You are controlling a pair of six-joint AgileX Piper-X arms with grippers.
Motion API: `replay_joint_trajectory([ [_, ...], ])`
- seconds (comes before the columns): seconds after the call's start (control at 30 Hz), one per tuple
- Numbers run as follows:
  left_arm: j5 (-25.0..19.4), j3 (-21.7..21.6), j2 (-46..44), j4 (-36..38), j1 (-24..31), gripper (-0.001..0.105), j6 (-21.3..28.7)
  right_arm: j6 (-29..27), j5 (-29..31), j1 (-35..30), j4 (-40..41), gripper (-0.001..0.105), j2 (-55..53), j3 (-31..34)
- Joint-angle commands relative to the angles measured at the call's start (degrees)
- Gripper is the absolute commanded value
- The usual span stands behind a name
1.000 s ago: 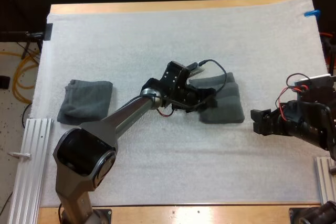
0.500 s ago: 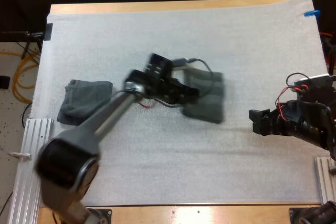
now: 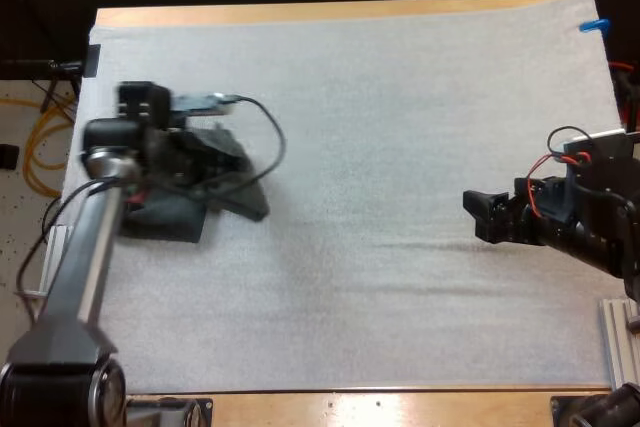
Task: Pick towel from pile fold and stack
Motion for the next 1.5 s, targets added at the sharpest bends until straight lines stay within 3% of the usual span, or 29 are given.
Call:
replay_joint_trajectory([
  [0.0,-0.43,-0.36,-1.3,0.93,2.02,0.0,0.79,0.27,-1.08,0.04,-0.35,0.07,-0.08,0.27],
  [0.23,-0.72,-0.36,-1.32,2.6,8.97,0.0,4.09,0.27,-4.34,0.04,-0.42,0.07,0.87,1.1],
  [0.4,-5.78,-0.36,-0.49,2.8,13.33,0.0,5.62,1.02,-8.82,0.04,-1.43,0.07,3.26,1.1],
  [0.63,-7.46,-0.36,2.65,3.03,18.45,0.001,6.04,2.98,-12.63,0.04,-4.71,0.07,6.05,1.1],
  [0.8,-14.26,-0.36,5.23,3.35,19.43,0.021,7.24,4.15,-14.56,0.04,-7.92,0.07,6.92,1.1],
  [0.87,-14.47,-0.36,5.78,3.12,19.43,0.045,7.24,4.14,-16.49,0.04,-9.41,0.07,6.9,1.1],
  [0.97,-15.0,-0.36,5.78,2.23,19.43,0.064,7.43,5.02,-18.22,0.04,-10.39,0.07,6.9,1.1],
  [1.2,-15.07,-0.52,4.87,1.5,19.28,0.067,7.49,5.37,-19.36,0.04,-10.68,0.07,6.9,1.1],
  [1.23,-17.4,-0.52,3.61,1.08,18.95,0.067,7.62,5.36,-19.36,0.04,-10.69,0.07,6.9,1.1],
  [1.3,-26.29,-0.52,0.98,-0.56,17.15,0.067,9.53,5.36,-19.36,0.04,-10.69,0.07,6.9,1.1],
  [1.33,-28.07,-0.52,0.24,-1.11,16.48,0.067,10.14,5.36,-19.36,0.04,-10.69,0.07,6.9,1.1],
  [1.47,-26.33,-0.52,-2.05,-1.07,11.42,0.067,10.18,5.36,-19.36,0.04,-10.69,0.07,6.9,1.1],
])
